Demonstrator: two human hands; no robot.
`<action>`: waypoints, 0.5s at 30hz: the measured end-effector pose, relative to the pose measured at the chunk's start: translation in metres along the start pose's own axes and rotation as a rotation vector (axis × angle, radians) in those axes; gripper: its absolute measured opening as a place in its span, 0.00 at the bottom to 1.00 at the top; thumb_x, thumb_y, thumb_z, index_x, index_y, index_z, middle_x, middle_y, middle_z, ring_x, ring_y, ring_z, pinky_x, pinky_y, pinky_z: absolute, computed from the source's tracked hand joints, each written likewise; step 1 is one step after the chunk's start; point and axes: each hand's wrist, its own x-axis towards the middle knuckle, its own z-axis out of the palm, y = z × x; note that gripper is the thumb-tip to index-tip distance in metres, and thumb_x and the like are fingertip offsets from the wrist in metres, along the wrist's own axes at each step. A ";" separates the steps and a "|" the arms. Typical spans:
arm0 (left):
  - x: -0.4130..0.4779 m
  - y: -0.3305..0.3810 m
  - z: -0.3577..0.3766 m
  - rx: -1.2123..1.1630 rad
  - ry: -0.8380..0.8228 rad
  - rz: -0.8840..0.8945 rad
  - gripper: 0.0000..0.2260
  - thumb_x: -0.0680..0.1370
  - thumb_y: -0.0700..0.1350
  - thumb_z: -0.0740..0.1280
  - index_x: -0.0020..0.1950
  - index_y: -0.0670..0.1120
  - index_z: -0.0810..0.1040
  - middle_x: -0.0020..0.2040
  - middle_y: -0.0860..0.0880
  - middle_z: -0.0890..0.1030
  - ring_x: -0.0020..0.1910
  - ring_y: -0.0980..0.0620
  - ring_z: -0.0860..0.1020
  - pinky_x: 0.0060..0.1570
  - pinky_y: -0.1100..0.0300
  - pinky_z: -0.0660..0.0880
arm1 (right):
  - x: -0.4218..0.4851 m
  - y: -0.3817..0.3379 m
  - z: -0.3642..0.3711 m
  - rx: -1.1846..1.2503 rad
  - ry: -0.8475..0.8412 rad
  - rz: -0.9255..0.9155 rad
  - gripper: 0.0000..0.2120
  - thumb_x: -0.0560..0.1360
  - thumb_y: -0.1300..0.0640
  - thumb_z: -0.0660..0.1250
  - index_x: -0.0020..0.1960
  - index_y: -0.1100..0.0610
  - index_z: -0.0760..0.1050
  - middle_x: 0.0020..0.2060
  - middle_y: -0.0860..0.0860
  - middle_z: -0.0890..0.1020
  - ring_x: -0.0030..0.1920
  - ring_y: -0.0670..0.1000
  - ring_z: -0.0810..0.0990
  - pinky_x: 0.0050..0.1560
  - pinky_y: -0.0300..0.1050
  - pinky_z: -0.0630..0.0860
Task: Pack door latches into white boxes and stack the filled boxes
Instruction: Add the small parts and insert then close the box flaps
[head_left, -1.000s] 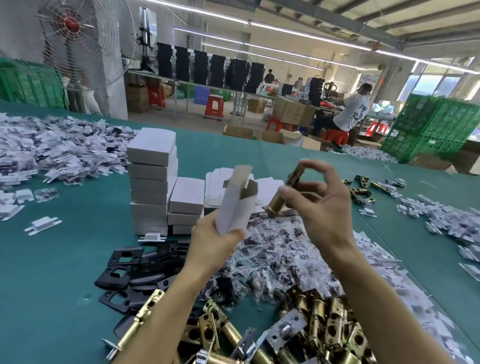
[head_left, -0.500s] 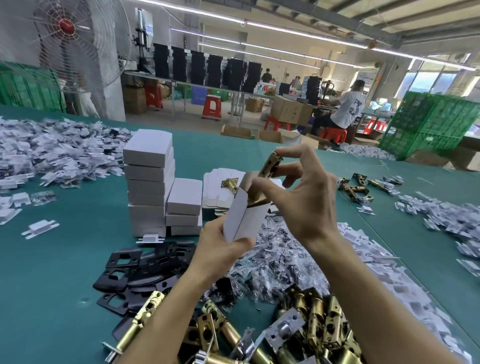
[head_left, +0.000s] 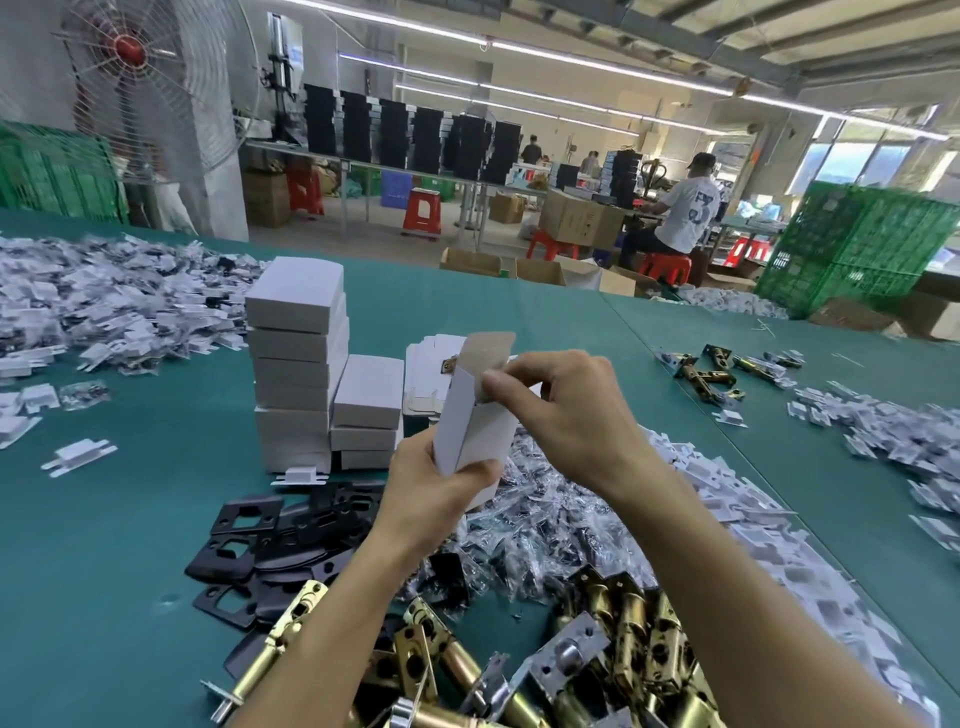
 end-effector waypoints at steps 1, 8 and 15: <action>0.000 -0.001 -0.001 -0.002 0.014 -0.006 0.08 0.70 0.39 0.77 0.43 0.51 0.84 0.40 0.50 0.84 0.41 0.48 0.82 0.39 0.47 0.83 | -0.002 0.002 0.000 0.005 0.019 -0.011 0.10 0.78 0.50 0.68 0.47 0.53 0.86 0.40 0.43 0.83 0.35 0.34 0.74 0.35 0.29 0.65; 0.001 0.002 -0.007 -0.143 0.106 0.020 0.11 0.70 0.39 0.79 0.49 0.49 0.83 0.41 0.54 0.85 0.39 0.55 0.84 0.34 0.64 0.79 | -0.027 0.085 -0.026 -0.268 0.111 0.445 0.10 0.80 0.59 0.62 0.57 0.56 0.80 0.53 0.54 0.83 0.51 0.52 0.80 0.55 0.51 0.78; -0.002 0.004 -0.004 -0.166 0.017 0.035 0.14 0.66 0.46 0.78 0.50 0.49 0.84 0.47 0.47 0.86 0.47 0.48 0.85 0.44 0.51 0.83 | -0.072 0.148 -0.043 -0.721 -0.302 1.022 0.23 0.78 0.60 0.54 0.71 0.47 0.68 0.69 0.61 0.70 0.69 0.63 0.64 0.68 0.56 0.61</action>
